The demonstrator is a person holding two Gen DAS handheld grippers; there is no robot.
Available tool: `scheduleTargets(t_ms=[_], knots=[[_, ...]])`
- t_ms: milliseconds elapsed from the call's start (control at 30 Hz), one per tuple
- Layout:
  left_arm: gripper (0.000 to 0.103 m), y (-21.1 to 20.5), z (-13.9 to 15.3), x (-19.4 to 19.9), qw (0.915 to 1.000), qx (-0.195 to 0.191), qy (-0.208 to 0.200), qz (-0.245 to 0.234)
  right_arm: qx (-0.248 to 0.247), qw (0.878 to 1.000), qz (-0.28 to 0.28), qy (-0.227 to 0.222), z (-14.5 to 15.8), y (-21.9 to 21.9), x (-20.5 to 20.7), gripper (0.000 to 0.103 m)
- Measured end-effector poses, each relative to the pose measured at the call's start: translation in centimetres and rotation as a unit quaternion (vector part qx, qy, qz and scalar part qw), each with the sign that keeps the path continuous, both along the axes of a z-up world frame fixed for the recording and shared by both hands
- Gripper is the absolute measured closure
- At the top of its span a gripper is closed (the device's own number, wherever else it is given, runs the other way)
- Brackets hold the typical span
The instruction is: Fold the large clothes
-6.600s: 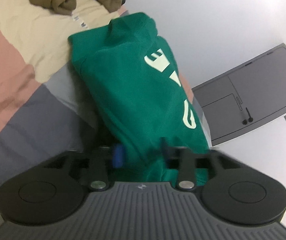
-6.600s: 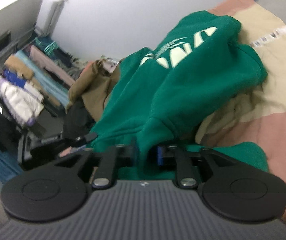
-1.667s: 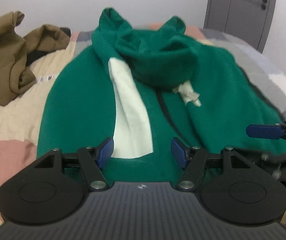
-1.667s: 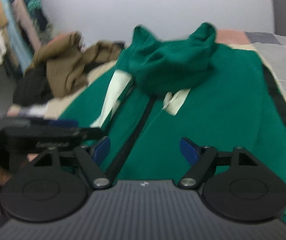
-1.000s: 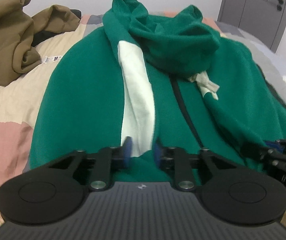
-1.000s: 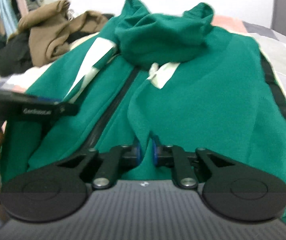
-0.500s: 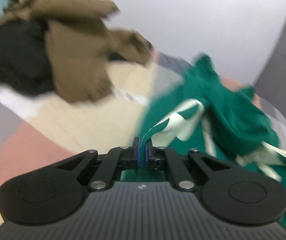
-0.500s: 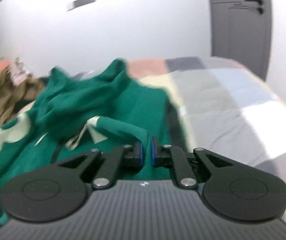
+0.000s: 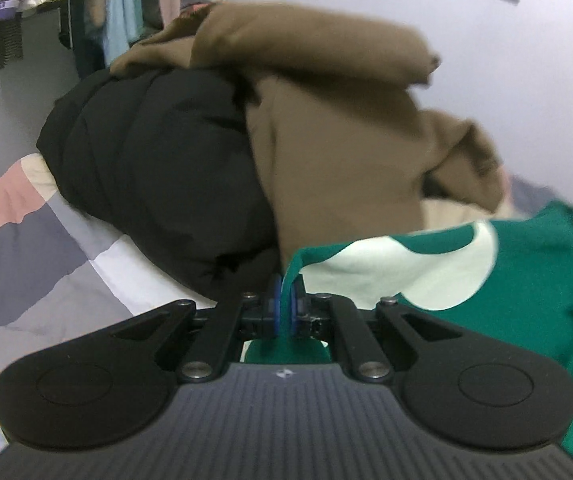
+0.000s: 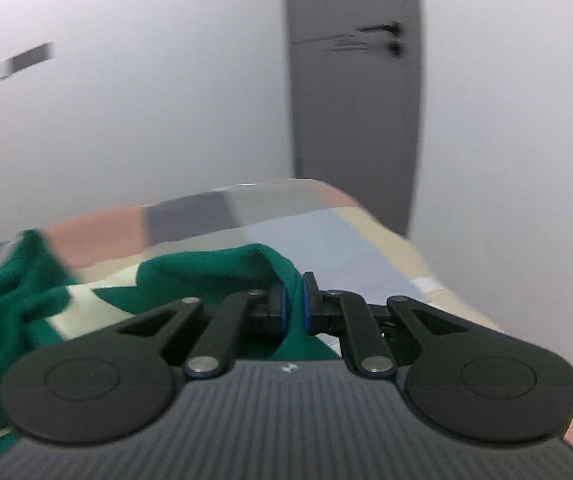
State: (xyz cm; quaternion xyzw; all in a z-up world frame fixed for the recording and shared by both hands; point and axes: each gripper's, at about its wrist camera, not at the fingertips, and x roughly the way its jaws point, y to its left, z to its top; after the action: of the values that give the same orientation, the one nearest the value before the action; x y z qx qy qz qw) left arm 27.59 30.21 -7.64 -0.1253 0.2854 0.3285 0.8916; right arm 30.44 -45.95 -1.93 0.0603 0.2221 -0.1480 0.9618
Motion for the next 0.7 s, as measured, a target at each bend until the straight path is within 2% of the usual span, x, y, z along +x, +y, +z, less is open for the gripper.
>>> scheduleTargets(t_ms=[100, 233, 300, 400, 500, 633, 667, 700], knots=[[0.098, 0.9, -1.8, 1.8, 0.9998, 0.007, 0.015, 0.010, 0.015, 0.999, -0.046, 0.025, -3.4, -3.0, 2.8, 0.092], [0.097, 1.1, -3.6, 3.5, 0.9991, 0.015, 0.037, 0.011, 0.055, 0.994, -0.078, 0.057, -8.5, -5.7, 4.8, 0.092], [0.098, 1.3, -4.0, 3.7, 0.9992, -0.008, 0.034, 0.021, 0.066, 0.993, -0.081, 0.059, -10.4, -6.4, 5.1, 0.092], [0.098, 0.8, -4.3, 4.3, 0.9988, 0.008, 0.044, 0.021, 0.070, 0.993, -0.072, 0.055, -12.3, -6.7, 5.5, 0.092], [0.097, 0.2, -4.3, 4.6, 0.9979, 0.028, 0.055, 0.020, 0.070, 0.994, -0.069, 0.049, -13.0, -6.8, 5.2, 0.092], [0.096, -0.1, -3.9, 4.2, 0.9977, 0.031, 0.057, 0.019, 0.072, 0.994, -0.061, 0.049, -12.0, -6.5, 4.7, 0.090], [0.089, -0.2, -3.7, 4.1, 0.9975, 0.032, 0.060, 0.019, 0.073, 0.994, -0.059, 0.047, -11.4, -6.3, 4.8, 0.089], [0.076, -0.5, -3.4, 4.0, 0.9975, 0.030, 0.062, 0.014, 0.076, 0.995, -0.055, 0.044, -10.9, -6.2, 4.7, 0.085]])
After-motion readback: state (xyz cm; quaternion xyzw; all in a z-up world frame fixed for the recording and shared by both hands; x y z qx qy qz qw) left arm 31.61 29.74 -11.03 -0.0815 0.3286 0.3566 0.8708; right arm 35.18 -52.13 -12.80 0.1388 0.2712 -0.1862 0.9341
